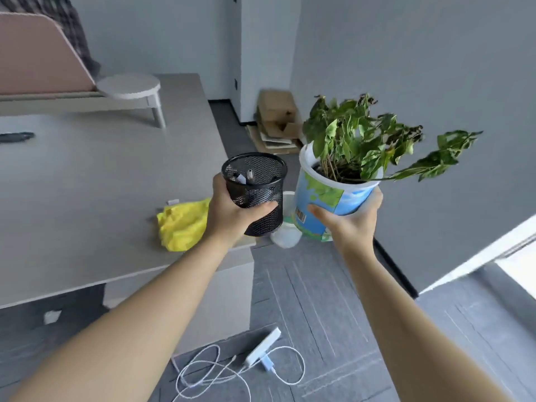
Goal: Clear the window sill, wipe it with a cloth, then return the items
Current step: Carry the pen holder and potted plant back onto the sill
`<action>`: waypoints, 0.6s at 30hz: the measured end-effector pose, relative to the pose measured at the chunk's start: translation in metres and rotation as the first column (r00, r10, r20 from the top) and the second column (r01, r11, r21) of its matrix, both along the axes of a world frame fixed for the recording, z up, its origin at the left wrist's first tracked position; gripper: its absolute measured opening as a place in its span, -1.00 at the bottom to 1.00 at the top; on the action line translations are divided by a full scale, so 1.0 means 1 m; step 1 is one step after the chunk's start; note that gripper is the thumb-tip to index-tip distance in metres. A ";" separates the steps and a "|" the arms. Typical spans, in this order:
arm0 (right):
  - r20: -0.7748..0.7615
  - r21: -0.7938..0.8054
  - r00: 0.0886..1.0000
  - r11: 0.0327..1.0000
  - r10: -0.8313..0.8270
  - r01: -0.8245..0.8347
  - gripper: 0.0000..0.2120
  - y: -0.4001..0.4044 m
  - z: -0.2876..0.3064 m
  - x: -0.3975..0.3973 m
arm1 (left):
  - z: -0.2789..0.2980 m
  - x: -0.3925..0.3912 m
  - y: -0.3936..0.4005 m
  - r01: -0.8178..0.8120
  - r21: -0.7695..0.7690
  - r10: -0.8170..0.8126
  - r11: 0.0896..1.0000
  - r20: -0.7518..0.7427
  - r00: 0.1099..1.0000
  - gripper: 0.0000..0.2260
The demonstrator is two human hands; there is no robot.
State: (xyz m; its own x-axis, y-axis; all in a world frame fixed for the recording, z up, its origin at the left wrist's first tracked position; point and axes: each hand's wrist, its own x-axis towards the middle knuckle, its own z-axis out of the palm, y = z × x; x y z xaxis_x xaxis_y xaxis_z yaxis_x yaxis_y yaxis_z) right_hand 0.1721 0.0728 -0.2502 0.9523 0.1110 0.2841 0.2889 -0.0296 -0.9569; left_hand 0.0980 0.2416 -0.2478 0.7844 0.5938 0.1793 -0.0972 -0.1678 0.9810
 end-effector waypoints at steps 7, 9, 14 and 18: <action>0.022 -0.006 0.947 0.947 -0.320 0.321 -0.23 -0.208 0.019 -0.003 | 0.021 0.051 -0.193 0.334 -0.004 -0.334 0.943 0.035 0.942 -0.32; 0.019 -0.006 0.914 0.914 -0.406 0.406 -0.24 -0.254 0.022 -0.007 | 0.022 0.063 -0.237 0.385 -0.011 -0.385 0.923 0.034 0.922 -0.34; 0.002 0.019 0.792 0.792 -0.610 0.610 -0.25 -0.364 0.026 -0.017 | 0.029 0.093 -0.352 0.577 0.014 -0.577 0.816 -0.001 0.816 -0.37; 0.018 0.002 0.693 0.693 -0.721 0.721 -0.25 -0.434 0.024 -0.012 | 0.031 0.125 -0.428 0.714 0.019 -0.713 0.700 -0.040 0.700 -0.26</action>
